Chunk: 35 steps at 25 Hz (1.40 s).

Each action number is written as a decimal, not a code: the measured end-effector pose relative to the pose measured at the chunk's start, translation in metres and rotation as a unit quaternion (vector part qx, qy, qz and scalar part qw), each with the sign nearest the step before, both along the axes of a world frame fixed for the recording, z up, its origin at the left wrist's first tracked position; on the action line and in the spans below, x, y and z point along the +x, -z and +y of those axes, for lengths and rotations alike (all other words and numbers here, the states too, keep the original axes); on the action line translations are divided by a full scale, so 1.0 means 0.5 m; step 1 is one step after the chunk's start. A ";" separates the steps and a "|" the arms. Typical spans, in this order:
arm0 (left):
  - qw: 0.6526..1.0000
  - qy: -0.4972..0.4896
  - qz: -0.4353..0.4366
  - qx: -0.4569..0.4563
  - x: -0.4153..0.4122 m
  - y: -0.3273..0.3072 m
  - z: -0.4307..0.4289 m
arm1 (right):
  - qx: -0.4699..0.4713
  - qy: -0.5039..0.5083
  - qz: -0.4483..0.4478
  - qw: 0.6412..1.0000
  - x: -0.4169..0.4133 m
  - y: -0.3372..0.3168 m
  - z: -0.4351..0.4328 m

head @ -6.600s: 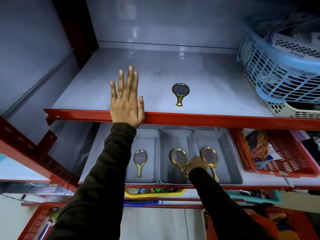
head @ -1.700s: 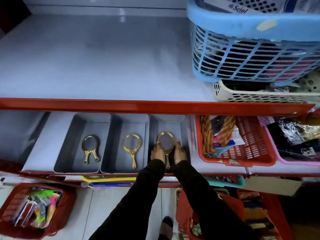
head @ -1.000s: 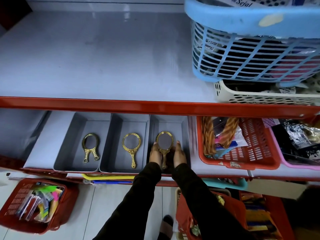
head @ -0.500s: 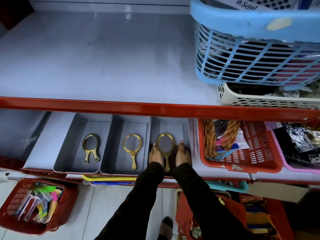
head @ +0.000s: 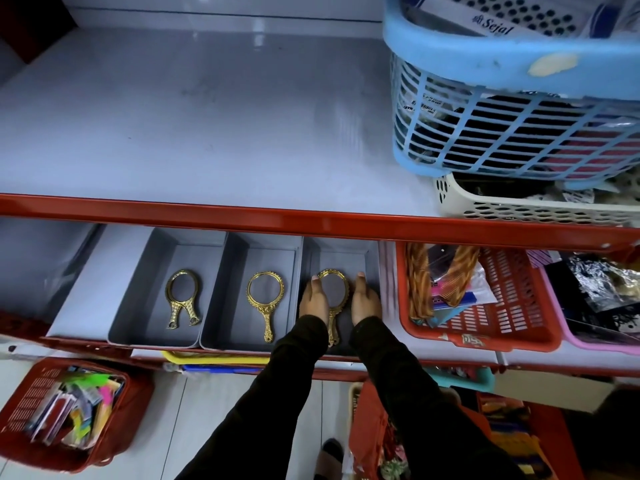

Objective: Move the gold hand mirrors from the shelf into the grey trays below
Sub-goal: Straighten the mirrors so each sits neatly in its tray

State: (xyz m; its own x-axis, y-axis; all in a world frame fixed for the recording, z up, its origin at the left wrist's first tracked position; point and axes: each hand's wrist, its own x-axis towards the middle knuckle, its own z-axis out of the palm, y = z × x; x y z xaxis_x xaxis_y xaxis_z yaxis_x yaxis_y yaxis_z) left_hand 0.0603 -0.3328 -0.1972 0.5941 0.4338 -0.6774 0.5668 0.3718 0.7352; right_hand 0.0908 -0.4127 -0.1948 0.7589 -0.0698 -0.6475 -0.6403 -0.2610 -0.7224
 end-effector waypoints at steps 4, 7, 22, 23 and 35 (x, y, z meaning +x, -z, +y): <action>0.996 -0.010 -0.082 0.018 -0.020 -0.053 0.046 | 0.050 0.025 -0.060 0.997 -0.021 -0.057 0.025; 0.991 -0.065 -0.118 0.023 -0.046 -0.085 0.112 | 0.097 0.029 -0.049 0.994 -0.041 -0.089 0.075; 0.993 -0.069 0.005 -0.096 -0.106 0.022 0.340 | 0.095 0.015 0.055 0.994 -0.111 -0.017 0.320; 0.993 -0.063 0.006 -0.102 -0.100 0.027 0.338 | 0.101 0.033 0.060 0.993 -0.116 -0.009 0.325; 0.978 -0.068 -0.016 -0.195 -0.074 0.076 0.333 | 0.184 0.128 0.076 0.972 -0.128 0.041 0.329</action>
State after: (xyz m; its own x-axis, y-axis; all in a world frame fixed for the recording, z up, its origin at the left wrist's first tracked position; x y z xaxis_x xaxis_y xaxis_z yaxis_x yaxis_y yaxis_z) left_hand 0.0233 -0.1663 -0.2351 0.5726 0.2232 -0.7889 0.4717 0.6973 0.5396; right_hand 0.0266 -0.2482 -0.2155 0.6406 0.0136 -0.7678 -0.7571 0.1781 -0.6286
